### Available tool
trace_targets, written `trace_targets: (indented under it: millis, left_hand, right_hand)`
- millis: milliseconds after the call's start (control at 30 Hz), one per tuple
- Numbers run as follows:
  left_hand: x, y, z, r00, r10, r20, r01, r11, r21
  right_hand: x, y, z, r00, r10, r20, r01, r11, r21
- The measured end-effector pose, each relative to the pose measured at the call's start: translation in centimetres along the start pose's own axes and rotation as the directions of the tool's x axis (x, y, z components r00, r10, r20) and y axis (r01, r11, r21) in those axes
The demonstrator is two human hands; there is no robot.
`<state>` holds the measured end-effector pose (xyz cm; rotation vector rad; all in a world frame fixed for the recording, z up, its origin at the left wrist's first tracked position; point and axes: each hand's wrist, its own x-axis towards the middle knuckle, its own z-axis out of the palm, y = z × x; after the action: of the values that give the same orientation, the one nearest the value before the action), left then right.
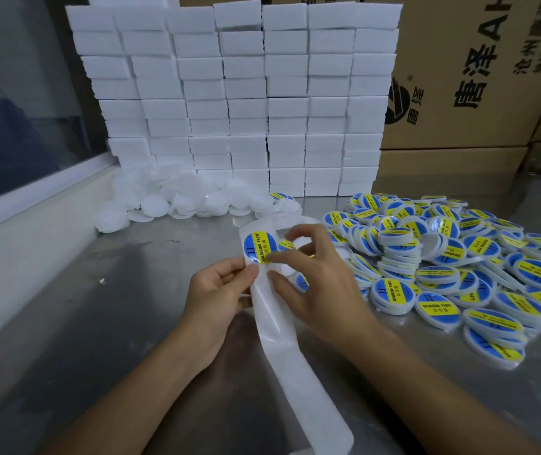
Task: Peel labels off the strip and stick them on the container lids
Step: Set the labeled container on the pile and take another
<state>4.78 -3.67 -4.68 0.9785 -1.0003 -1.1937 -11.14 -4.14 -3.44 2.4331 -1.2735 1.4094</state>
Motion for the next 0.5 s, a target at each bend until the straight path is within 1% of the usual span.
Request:
trace_targets:
  millis: [67,133,233,333,433,500]
  left_hand:
    - [0.00,-0.12,0.05,1.000,-0.002,0.001,0.002,1.000,0.024]
    - [-0.03,-0.29,0.10,1.000,0.015,-0.001,-0.015,0.998,0.064]
    - [-0.11,-0.61,0.26,0.996,0.089,0.016,-0.091,0.980,0.179]
    - [-0.11,-0.81,0.38,0.985,0.164,0.046,-0.170,0.939,0.297]
    - [-0.20,-0.77,0.33,0.977,0.198,0.075,-0.212,0.918,0.336]
    - [-0.25,-0.72,0.33,0.977,0.199,0.070,-0.211,0.916,0.341]
  right_hand:
    - [0.21,0.05,0.17,0.995,-0.092,-0.021,0.091,0.994,-0.068]
    - [0.33,0.13,0.30,0.989,-0.145,0.003,0.144,0.982,-0.119]
    - [0.33,0.18,0.28,0.984,-0.167,0.055,0.174,0.969,-0.173]
    - [0.20,0.04,0.42,0.980,-0.191,0.063,0.200,0.954,-0.223]
    - [0.21,-0.05,0.61,0.976,-0.212,0.053,0.219,0.940,-0.263]
    - [0.25,-0.04,0.71,0.977,-0.211,0.044,0.215,0.940,-0.265]
